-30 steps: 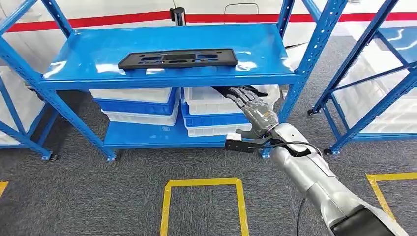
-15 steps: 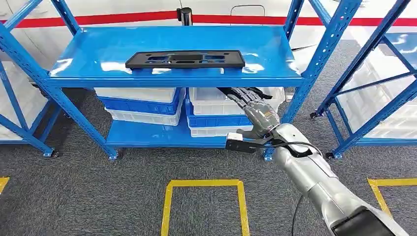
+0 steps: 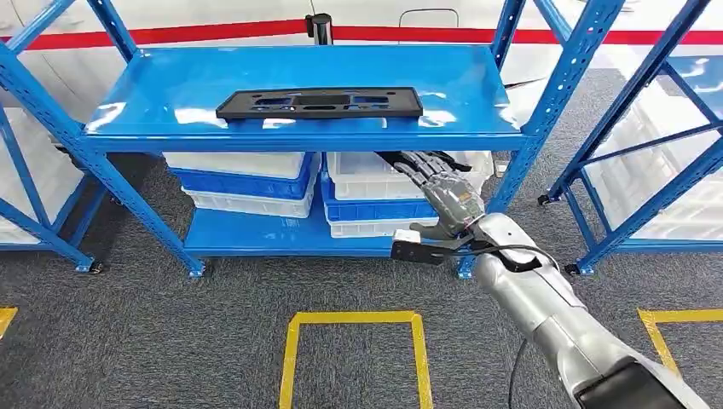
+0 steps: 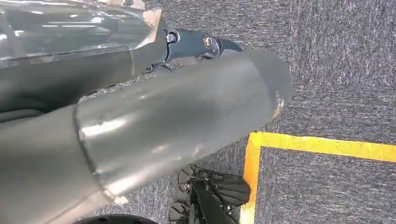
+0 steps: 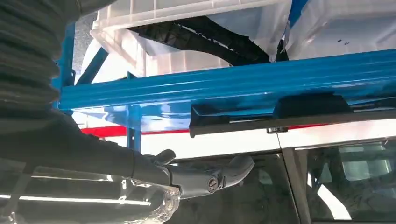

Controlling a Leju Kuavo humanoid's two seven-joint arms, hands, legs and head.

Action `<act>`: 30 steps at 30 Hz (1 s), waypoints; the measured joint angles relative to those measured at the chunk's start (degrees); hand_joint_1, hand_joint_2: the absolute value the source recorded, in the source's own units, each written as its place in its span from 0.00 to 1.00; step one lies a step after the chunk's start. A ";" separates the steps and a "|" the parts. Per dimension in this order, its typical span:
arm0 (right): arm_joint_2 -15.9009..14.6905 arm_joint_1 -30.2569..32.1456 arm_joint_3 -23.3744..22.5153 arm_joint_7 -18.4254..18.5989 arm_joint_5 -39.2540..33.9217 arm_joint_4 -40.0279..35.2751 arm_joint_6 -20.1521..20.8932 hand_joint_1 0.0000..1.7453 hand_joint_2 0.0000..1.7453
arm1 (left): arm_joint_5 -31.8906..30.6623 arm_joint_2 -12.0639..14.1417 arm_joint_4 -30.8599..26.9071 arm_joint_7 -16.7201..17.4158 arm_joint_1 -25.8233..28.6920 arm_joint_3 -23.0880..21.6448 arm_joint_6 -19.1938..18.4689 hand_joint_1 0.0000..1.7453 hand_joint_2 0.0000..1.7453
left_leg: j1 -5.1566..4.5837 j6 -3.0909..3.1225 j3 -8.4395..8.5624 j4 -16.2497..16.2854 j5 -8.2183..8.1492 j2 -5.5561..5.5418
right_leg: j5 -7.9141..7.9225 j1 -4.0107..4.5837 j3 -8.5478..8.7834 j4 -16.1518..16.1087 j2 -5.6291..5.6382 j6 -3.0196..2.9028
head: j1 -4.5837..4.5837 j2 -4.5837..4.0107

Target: Take the parts from the cabinet and place them on the table.

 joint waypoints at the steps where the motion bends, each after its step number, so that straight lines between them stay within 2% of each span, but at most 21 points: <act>1: 0.20 -0.36 0.00 0.00 0.02 0.17 0.37 0.00 1.00 | 0.07 0.00 0.00 0.00 -0.03 0.02 0.00 0.00 0.00 | -0.02 0.15 0.01 0.00 -0.05 0.01 | 0.00 0.00 0.00 -0.02 0.00 0.00 | -0.02 0.00; 4: 0.87 -1.88 0.00 0.00 0.13 0.68 0.57 0.00 1.00 | 0.35 0.04 0.00 -0.02 -0.21 0.13 -0.02 0.00 0.00 | -0.07 0.75 0.30 -0.74 0.14 0.04 | 0.17 0.04 0.26 -0.66 0.02 0.29 | -0.04 0.00; 5: 0.92 -2.13 -0.13 0.00 0.20 0.70 0.48 0.00 1.00 | 0.35 -0.18 -0.04 -0.02 -0.24 0.13 -0.09 0.00 0.00 | 0.78 1.07 1.41 -2.38 0.94 0.18 | 0.08 0.71 0.29 -0.70 -0.02 0.36 | -0.04 0.00; 6: 0.81 -2.27 -0.28 0.00 0.17 0.81 0.39 0.00 1.00 | 0.39 -0.15 -0.04 -0.02 -0.25 0.15 -0.09 0.00 0.00 | 0.84 0.93 2.08 -3.27 1.19 0.26 | -0.14 0.39 0.26 -0.13 -0.19 0.50 | 0.08 0.00; 7: 0.83 -2.66 -0.31 0.00 0.22 0.98 0.26 0.00 1.00 | 0.39 -0.17 -0.04 -0.02 -0.27 0.22 -0.13 0.00 0.00 | 1.07 1.28 2.60 -3.91 1.45 0.27 | -1.37 0.32 -1.03 2.58 -0.08 0.48 | 0.26 0.00; 9: 0.88 -2.76 -0.31 -0.04 0.46 1.42 -0.05 0.00 1.00 | 0.42 -0.24 -0.04 0.00 -0.34 0.42 -0.15 0.00 0.00 | 1.48 1.16 2.70 -4.00 1.41 0.27 | -4.16 -0.38 -5.47 10.71 -0.09 0.85 | 0.22 0.00; 10: 0.83 -2.55 -0.31 -0.13 0.55 1.84 -0.13 0.00 1.00 | 0.42 -0.28 -0.04 0.00 -0.34 0.44 -0.15 0.00 0.00 | 1.68 0.96 2.70 -3.98 1.27 0.21 | -5.09 -0.94 -7.88 14.59 -0.10 1.37 | 0.20 0.00; 11: 0.85 -2.37 -0.31 -0.15 0.59 2.23 -0.22 0.00 1.00 | 0.46 -0.28 -0.04 0.00 -0.26 0.48 -0.15 0.00 0.00 | 2.01 0.58 2.76 -3.90 1.10 0.13 | -4.60 -1.56 -9.00 15.51 -0.14 2.23 | 0.22 0.00; 12: 0.85 -2.36 -0.31 -0.15 0.61 2.42 -0.33 0.00 1.00 | 0.46 -0.28 -0.04 -0.02 -0.23 0.52 -0.15 0.00 0.00 | 2.23 0.27 2.87 -3.84 0.94 0.08 | -3.53 -1.98 -8.62 14.09 -0.21 2.95 | 0.22 0.00; 14: 0.83 -2.41 -0.35 -0.17 0.63 2.78 -0.61 0.00 1.00 | 0.46 -0.31 -0.04 0.00 -0.25 0.64 -0.17 0.00 0.00 | 3.15 -0.99 3.35 -3.22 0.13 0.04 | 1.56 -3.27 -4.21 3.94 -0.64 5.31 | 0.22 0.00; 15: 0.85 -2.45 -0.35 -0.20 0.66 2.88 -0.72 0.00 1.00 | 0.46 -0.28 -0.04 0.00 -0.27 0.66 -0.20 0.00 0.00 | 3.28 -1.97 3.31 -2.38 -0.62 0.05 | 2.85 -3.79 -2.25 -0.92 -1.03 6.31 | 0.33 0.00; 16: 0.88 -2.53 -0.28 -0.26 0.66 3.24 -0.81 0.00 1.00 | 0.46 0.07 -0.04 0.00 -0.34 0.72 -0.24 0.00 0.00 | 2.98 -2.65 2.77 -2.02 -1.03 0.00 | 2.26 -3.22 -2.00 0.39 -0.48 5.99 | 0.70 0.00; 17: 0.94 -2.54 -0.28 -0.50 0.79 3.28 -0.88 0.00 1.00 | 0.44 -0.07 -0.04 0.00 -0.44 0.72 -0.26 0.00 0.00 | 2.98 -2.96 2.63 -1.45 -1.26 -0.05 | 2.14 -3.29 -2.37 0.05 -0.21 4.63 | 0.48 0.00; 18: 0.85 -2.32 -0.33 -0.59 0.79 3.48 -0.94 0.00 1.00 | 0.44 -0.07 -0.04 -0.02 -0.45 0.74 -0.26 0.00 0.00 | 2.98 -3.13 2.69 -1.65 -1.16 -0.04 | 1.97 -3.30 -2.50 0.18 -0.19 4.08 | 0.02 0.00; 21: 0.74 -2.43 -0.37 -0.92 0.72 3.87 -1.05 0.00 1.00 | 0.46 -0.07 -0.02 0.00 -0.26 0.83 -0.26 0.00 0.00 | 3.46 -3.67 2.67 -1.03 -2.01 0.10 | 1.75 -3.43 -2.20 0.25 0.23 3.27 | -0.02 0.00; 22: 0.74 -2.52 -0.39 -0.92 0.70 3.89 -1.05 0.00 1.00 | 0.44 -0.07 -0.02 0.00 -0.38 0.83 -0.26 0.00 0.00 | 3.43 -3.72 1.68 0.90 -2.99 0.13 | 1.69 -3.41 -2.02 0.25 0.18 3.05 | 0.02 0.00; 25: 0.94 -2.53 -0.33 -0.96 0.70 4.07 -1.05 0.00 1.00 | 0.46 -0.04 -0.02 0.00 -0.44 0.85 -0.24 0.00 0.00 | 3.27 -3.66 -6.14 13.98 -7.61 0.10 | 1.17 -2.70 -1.66 0.24 0.21 2.12 | 0.02 0.00; 26: 0.96 -2.50 -0.33 -0.96 0.72 4.19 -1.05 0.00 1.00 | 0.48 -0.04 -0.02 0.00 -0.43 0.85 -0.24 0.00 0.00 | 3.20 -3.39 -7.65 15.63 -7.29 0.10 | 1.00 -2.43 -1.46 0.24 0.22 1.87 | -0.02 0.00; 27: 1.03 -2.51 -0.33 -0.96 0.72 4.31 -1.05 0.00 1.00 | 0.55 -0.04 -0.02 0.02 -0.31 0.88 -0.22 0.00 0.00 | 3.05 -2.94 -7.92 14.82 -5.73 0.09 | 0.83 -2.14 -1.16 0.24 0.26 1.63 | 0.02 0.00; 28: 1.07 -2.57 -0.33 -0.96 0.72 4.39 -1.05 0.00 1.00 | 0.59 -0.04 -0.02 0.02 -0.28 0.88 -0.17 0.00 0.00 | 2.70 -2.28 -7.06 11.80 -3.05 0.05 | 0.63 -1.89 -0.81 0.23 0.29 1.37 | 0.00 0.00; 30: 1.40 -2.84 -0.33 -0.96 0.72 4.41 -1.03 0.00 1.00 | 0.83 0.02 -0.02 0.02 -0.37 0.90 -0.11 0.00 0.00 | 1.71 -0.37 -3.05 1.96 2.81 -0.07 | 0.16 -1.49 0.00 0.10 0.38 1.07 | 0.04 0.00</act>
